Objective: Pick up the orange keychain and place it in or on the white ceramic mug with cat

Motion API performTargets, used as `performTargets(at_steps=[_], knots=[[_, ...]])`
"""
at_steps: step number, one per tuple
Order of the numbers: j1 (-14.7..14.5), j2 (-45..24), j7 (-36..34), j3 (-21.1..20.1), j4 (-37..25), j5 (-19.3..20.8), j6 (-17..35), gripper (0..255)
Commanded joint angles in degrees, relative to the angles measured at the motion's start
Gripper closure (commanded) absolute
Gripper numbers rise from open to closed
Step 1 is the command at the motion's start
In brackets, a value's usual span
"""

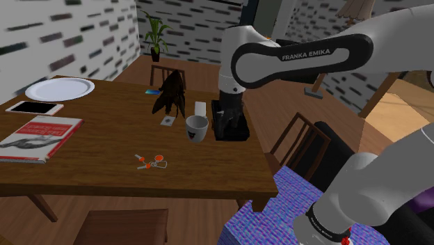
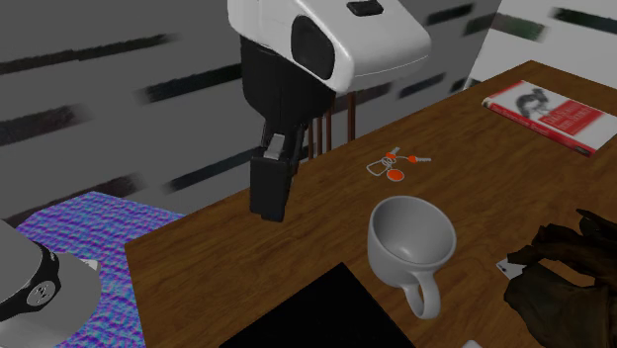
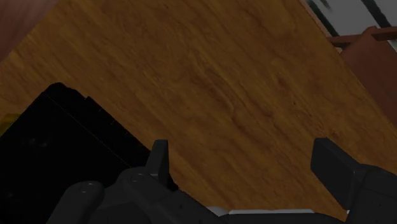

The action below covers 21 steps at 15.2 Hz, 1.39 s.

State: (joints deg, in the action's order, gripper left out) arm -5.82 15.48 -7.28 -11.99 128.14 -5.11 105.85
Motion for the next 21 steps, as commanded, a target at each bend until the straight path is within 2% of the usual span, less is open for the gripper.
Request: performTargets(at_steps=[1, 11, 21], knots=[[-0.51, -3.91, -0.14, -1.01, -2.77, 0.62, 1.75, 0], [-4.46, -23.34, -2.81, -5.54, -18.29, 6.51, 7.83, 0], [-11.87, -43.8, -4.74, -7.02, -40.64, 14.79, 7.3, 0]])
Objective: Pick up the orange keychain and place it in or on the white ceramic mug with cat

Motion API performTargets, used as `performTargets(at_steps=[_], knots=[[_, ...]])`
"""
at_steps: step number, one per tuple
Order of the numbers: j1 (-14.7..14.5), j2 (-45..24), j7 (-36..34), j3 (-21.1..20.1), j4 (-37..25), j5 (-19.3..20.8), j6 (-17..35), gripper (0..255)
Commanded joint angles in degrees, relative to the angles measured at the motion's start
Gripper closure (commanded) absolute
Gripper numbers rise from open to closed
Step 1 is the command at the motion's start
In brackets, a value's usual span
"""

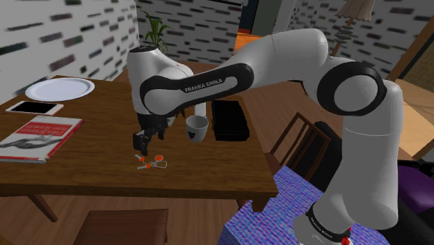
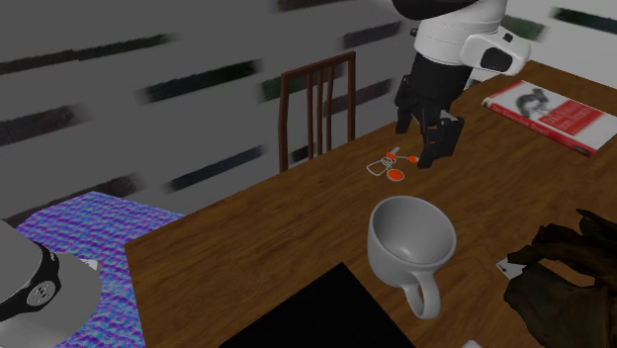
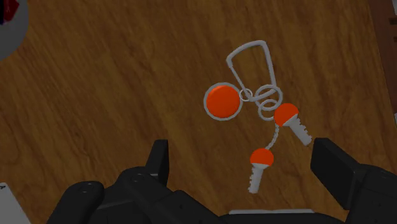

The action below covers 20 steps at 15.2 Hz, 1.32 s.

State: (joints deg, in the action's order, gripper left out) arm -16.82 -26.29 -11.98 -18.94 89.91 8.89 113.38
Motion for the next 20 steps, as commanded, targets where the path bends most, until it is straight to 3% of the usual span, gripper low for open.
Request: performTargets(at_steps=[1, 3, 11, 19, 20], knots=[[-1.83, -4.2, -0.03, -0.06, -5.19, 1.57, -0.69, 0], [-3.8, -8.52, 0.13, 0.02, -10.96, 3.0, -1.81, 0], [-3.84, -10.43, -0.34, 0.54, -8.09, 3.69, 2.89, 0], [-3.85, -10.43, -0.34, 0.54, -8.11, 3.69, 2.87, 0], [-3.85, -10.43, -0.34, 0.54, -8.11, 3.69, 2.87, 255]])
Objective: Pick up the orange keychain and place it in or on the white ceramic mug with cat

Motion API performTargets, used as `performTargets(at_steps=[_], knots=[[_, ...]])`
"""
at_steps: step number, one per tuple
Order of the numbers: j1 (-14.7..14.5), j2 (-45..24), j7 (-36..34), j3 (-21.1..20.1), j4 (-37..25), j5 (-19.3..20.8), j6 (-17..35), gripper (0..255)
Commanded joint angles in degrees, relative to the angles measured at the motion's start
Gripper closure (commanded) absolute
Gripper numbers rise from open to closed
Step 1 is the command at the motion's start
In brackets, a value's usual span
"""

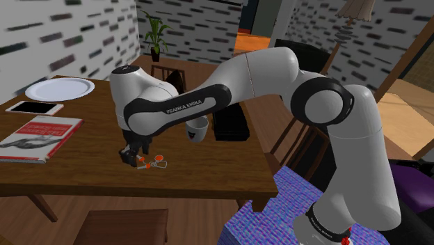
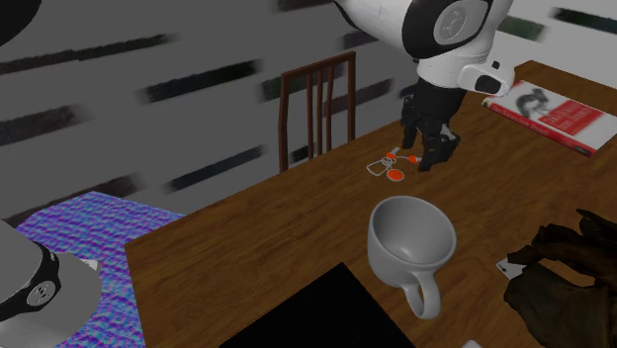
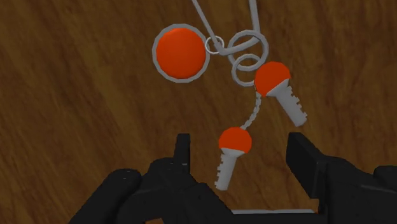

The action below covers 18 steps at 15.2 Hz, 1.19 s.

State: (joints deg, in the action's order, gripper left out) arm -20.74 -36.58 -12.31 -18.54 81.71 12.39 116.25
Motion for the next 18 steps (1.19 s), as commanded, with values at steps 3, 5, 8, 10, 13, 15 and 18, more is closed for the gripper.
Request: performTargets(at_steps=[3, 5, 8, 10, 13, 15, 18], knots=[[0.04, -0.18, -0.03, 0.13, 0.05, 0.19, 0.0, 255], [0.05, 0.16, -0.26, 0.09, 1.08, 0.2, 0.68, 255], [0.22, 0.21, -0.26, 0.13, 1.97, 0.24, 1.53, 255], [0.09, 0.14, 0.06, 0.06, -0.23, 0.09, -0.59, 255], [0.12, 0.97, 0.27, -0.14, -1.26, -0.22, -2.41, 255], [0.12, 1.46, 0.4, -0.25, -2.03, -0.4, -3.65, 255], [0.1, 2.12, 0.59, -0.41, -3.33, -0.66, -5.57, 255]])
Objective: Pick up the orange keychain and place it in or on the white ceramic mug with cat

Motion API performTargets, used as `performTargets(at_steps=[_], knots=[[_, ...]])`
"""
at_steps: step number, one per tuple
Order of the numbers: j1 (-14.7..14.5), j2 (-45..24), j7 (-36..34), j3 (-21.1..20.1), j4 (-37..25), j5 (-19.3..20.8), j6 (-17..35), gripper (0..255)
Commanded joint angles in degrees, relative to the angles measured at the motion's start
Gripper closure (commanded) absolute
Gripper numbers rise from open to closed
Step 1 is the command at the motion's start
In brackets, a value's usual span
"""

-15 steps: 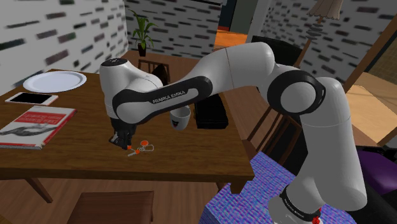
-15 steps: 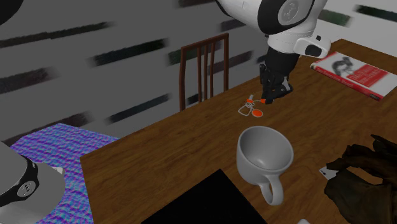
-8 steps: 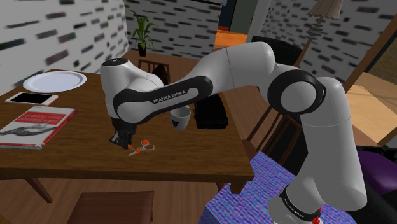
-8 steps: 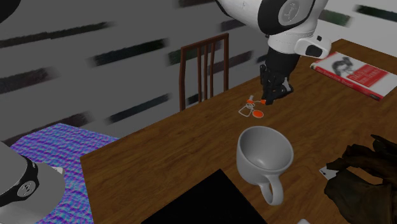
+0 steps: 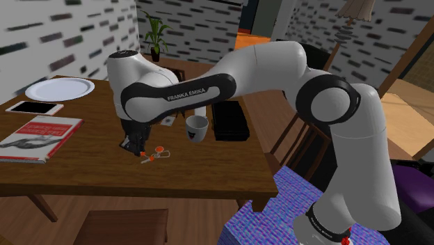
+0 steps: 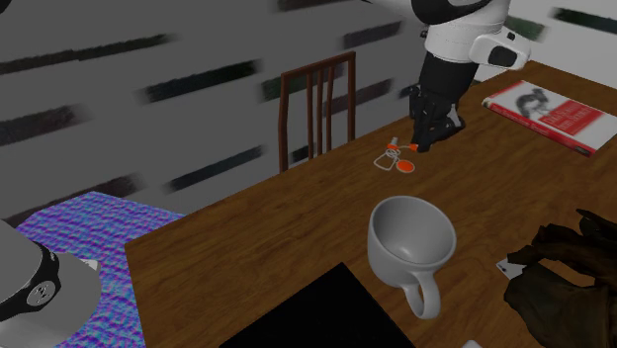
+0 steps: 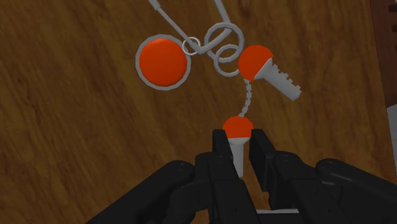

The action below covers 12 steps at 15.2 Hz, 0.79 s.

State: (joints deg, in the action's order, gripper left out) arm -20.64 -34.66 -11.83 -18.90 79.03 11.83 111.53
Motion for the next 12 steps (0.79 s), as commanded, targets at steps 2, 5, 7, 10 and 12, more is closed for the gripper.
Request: performTargets(at_steps=[2, 5, 7, 10, 12], knots=[[-0.04, 0.57, 0.24, -0.14, -1.61, -0.26, -2.16, 255], [-0.12, 1.05, 0.42, -0.26, -3.19, -0.46, -4.19, 255], [-0.2, 1.29, 0.54, -0.33, -4.36, -0.58, -5.57, 255], [-0.36, 1.56, 0.7, -0.42, -6.28, -0.72, -7.72, 255], [-0.49, 1.65, 0.81, -0.47, -7.68, -0.79, -9.2, 255]])
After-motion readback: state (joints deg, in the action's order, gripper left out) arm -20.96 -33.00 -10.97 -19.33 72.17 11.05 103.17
